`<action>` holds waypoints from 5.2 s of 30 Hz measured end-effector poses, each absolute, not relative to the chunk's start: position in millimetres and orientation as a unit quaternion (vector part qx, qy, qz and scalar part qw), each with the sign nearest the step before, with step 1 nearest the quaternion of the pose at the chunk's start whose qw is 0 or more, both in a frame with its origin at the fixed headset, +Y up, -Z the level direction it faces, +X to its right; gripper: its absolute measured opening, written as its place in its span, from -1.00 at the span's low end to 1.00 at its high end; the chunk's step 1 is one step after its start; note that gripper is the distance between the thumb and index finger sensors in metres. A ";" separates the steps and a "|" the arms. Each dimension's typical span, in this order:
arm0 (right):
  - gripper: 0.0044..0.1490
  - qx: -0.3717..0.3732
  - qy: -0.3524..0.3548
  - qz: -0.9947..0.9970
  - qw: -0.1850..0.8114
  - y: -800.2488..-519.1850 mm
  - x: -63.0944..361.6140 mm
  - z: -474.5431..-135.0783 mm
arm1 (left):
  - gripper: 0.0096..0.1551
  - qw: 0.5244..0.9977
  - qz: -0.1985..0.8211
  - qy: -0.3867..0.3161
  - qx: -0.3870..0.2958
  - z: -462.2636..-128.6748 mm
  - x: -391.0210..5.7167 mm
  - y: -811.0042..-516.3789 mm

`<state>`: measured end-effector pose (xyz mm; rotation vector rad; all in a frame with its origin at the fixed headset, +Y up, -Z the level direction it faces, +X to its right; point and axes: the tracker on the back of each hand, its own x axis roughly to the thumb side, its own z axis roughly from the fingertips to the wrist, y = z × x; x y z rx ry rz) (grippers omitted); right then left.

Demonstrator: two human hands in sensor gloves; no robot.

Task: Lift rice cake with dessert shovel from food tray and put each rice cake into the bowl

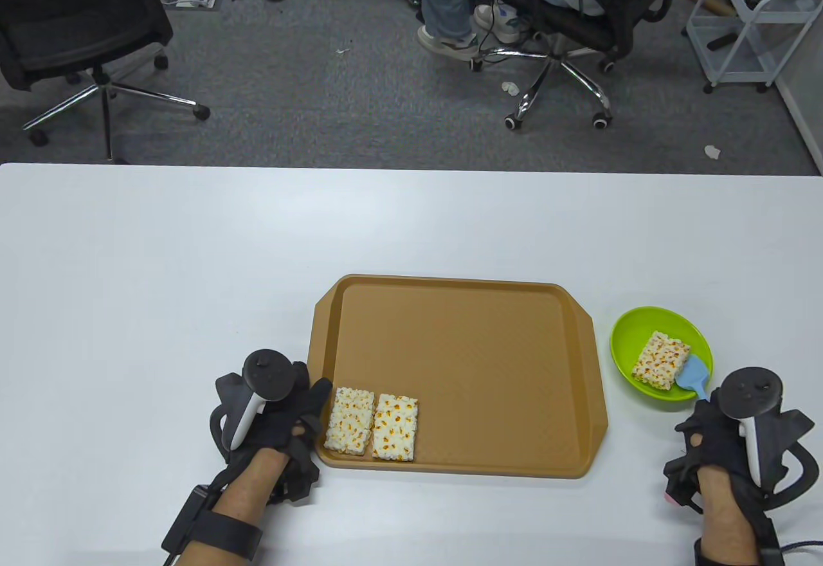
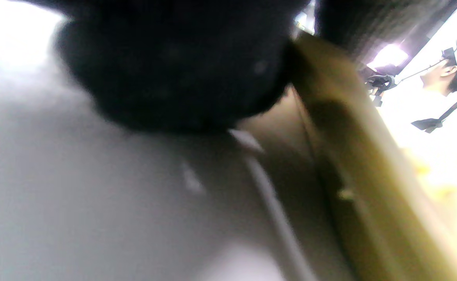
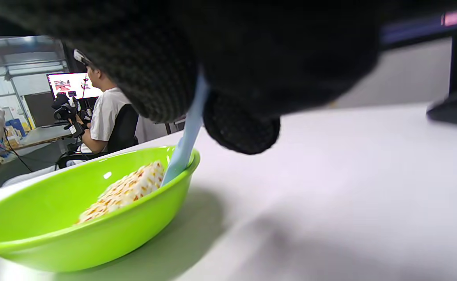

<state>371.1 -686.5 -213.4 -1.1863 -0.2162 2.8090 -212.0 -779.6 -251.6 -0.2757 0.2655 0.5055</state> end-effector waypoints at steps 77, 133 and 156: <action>-0.30 0.138 0.243 0.881 0.381 -779.0 153.6 -223.7 | -0.22 0.948 0.256 0.124 -0.142 -253.4 -212.7 -779.8; -0.32 -0.223 -0.029 0.825 0.518 -702.5 368.9 -216.5 | -0.24 0.940 0.280 0.129 -0.148 -252.8 -218.1 -781.7; -0.32 -0.366 0.009 0.859 0.357 -716.3 385.7 -216.4 | -0.24 0.937 0.286 0.130 -0.150 -253.1 -219.0 -781.8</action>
